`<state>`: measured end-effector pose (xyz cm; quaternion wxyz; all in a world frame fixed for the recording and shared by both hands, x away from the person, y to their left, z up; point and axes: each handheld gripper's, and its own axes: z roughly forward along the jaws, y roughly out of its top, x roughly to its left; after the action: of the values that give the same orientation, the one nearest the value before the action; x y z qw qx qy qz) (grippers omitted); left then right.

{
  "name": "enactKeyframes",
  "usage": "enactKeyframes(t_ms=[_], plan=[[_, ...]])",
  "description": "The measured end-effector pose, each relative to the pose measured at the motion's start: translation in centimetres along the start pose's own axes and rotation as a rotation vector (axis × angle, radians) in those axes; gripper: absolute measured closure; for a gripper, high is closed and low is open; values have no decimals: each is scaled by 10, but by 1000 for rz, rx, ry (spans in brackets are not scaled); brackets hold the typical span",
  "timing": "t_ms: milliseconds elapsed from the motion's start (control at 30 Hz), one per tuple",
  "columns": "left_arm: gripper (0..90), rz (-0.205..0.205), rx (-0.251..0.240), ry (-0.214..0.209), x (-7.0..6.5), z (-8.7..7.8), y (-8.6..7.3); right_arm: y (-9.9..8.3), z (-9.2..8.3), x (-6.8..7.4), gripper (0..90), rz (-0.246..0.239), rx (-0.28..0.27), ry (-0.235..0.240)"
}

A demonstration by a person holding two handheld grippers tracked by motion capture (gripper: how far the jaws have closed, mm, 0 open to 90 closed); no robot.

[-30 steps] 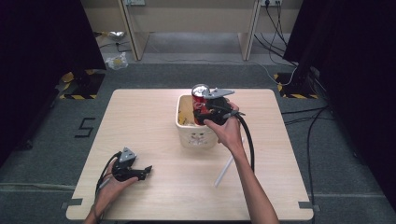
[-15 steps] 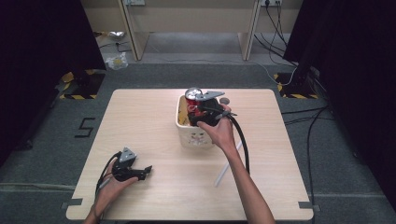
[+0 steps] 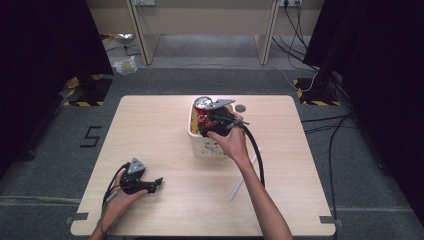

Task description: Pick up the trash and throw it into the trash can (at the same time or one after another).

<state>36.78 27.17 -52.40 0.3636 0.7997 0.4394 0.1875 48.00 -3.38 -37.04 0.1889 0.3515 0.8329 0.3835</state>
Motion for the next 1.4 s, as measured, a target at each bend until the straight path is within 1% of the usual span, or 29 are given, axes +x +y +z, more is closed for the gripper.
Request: enactKeyframes(t_ms=[133, 467, 733, 967, 1067, 1400], plan=[[141, 0, 0, 0, 0, 0, 0, 0, 1, 1, 336, 8, 9, 2], [141, 0, 0, 0, 0, 0, 0, 0, 5, 2, 334, 1, 20, 20], [141, 0, 2, 0, 0, 0, 0, -1, 5, 3, 323, 0, 28, 23], [141, -2, 1, 0, 0, 0, 0, 0, 5, 3, 313, 1, 16, 29], [141, -2, 1, -1, 0, 0, 0, 0, 3, 2, 300, -2, 7, 23], [141, -2, 1, 0, 0, 0, 0, 1, -6, -2, 265, 13, -17, 17]])
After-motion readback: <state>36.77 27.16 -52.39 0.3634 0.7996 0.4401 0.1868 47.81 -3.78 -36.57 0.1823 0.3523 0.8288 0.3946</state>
